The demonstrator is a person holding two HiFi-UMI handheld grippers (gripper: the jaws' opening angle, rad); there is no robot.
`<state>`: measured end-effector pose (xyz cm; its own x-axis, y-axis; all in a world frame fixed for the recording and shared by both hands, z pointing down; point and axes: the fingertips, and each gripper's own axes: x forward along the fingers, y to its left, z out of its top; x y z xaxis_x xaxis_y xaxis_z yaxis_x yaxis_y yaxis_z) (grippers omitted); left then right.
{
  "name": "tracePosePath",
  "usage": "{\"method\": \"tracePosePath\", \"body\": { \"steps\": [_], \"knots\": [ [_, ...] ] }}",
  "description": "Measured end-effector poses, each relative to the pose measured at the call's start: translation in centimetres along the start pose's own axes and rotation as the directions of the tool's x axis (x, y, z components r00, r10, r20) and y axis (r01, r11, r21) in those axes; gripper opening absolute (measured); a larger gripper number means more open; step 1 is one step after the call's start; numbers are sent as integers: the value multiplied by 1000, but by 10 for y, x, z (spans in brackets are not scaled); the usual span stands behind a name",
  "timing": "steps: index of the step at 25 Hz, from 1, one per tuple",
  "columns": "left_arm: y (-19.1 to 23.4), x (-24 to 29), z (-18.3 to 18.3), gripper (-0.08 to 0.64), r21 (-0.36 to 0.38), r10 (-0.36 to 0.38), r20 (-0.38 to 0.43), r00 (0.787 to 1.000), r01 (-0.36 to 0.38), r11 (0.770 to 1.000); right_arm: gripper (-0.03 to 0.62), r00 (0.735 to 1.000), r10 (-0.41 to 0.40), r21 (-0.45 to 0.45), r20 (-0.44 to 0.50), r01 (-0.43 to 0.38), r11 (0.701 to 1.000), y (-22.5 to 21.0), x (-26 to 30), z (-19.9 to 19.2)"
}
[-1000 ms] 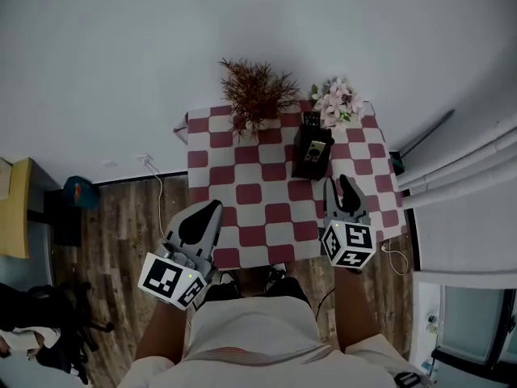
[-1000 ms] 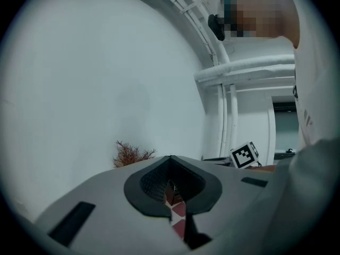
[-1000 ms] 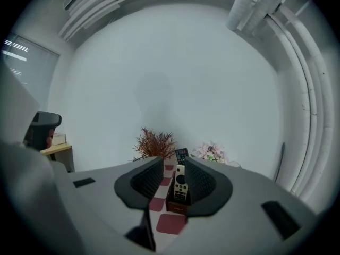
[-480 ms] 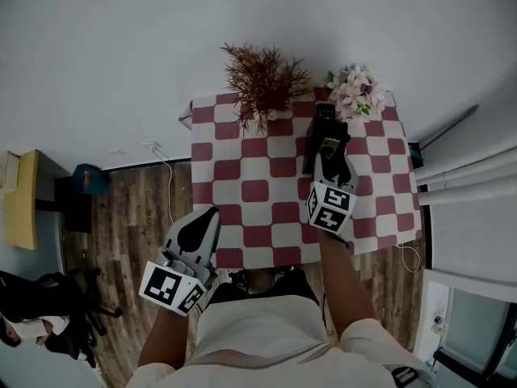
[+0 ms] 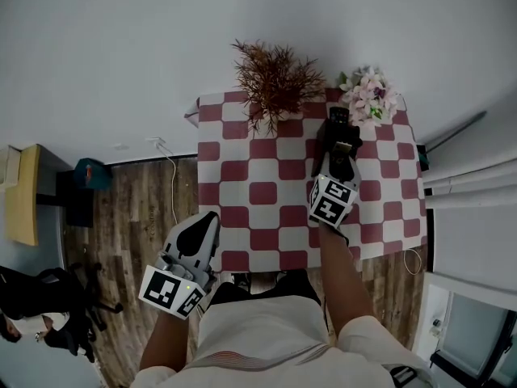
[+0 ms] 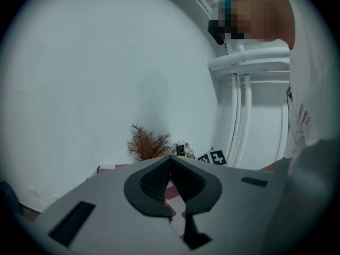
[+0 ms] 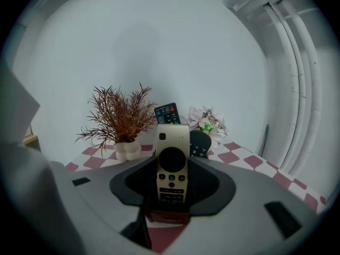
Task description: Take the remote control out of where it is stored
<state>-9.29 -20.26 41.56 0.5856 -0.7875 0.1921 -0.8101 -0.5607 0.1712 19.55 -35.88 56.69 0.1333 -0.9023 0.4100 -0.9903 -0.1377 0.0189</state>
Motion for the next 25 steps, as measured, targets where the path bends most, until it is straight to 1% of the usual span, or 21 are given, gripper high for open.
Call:
{"method": "tracePosePath", "body": {
  "steps": [5, 11, 14, 16, 18, 19, 21, 22, 23, 24, 25],
  "knots": [
    [3, 2, 4, 9, -1, -21, 14, 1000, 21, 1000, 187, 998, 19, -7, 56, -18, 1000, 2, -19, 20],
    [-4, 7, 11, 9, 1, -76, 34, 997, 76, 997, 187, 983, 71, -11, 168, -70, 997, -9, -70, 76],
    [-10, 11, 15, 9, 6, -105, 43, 994, 105, 994, 187, 978, 113, -28, 173, -110, 994, -18, -96, 98],
    [-16, 14, 18, 9, 7, -124, 52, 991, 124, 992, 187, 978, 159, -68, 133, -151, 986, -23, -110, 103],
    [-22, 16, 21, 9, 10, -145, 60, 988, 145, 989, 187, 976, 211, -137, 61, -201, 970, -24, -122, 99],
    [-25, 17, 23, 9, 12, -156, 63, 986, 155, 988, 187, 973, 231, -185, 14, -225, 957, -25, -127, 93],
    [-31, 19, 24, 9, 15, -175, 66, 982, 174, 985, 187, 965, 243, -295, -100, -262, 919, -27, -133, 74],
    [-34, 19, 24, 9, 15, -182, 67, 981, 181, 983, 187, 957, 239, -340, -164, -282, 897, -29, -134, 61],
    [-36, 19, 24, 9, 16, -187, 67, 980, 186, 982, 187, 944, 234, -371, -233, -309, 876, -31, -135, 46],
    [-38, 19, 23, 9, 15, -190, 67, 979, 190, 982, 187, 923, 229, -391, -308, -342, 855, -33, -137, 28],
    [-40, 19, 22, 9, 13, -193, 66, 979, 192, 981, 187, 896, 219, -407, -387, -379, 831, -35, -138, 8]
  ]
}}
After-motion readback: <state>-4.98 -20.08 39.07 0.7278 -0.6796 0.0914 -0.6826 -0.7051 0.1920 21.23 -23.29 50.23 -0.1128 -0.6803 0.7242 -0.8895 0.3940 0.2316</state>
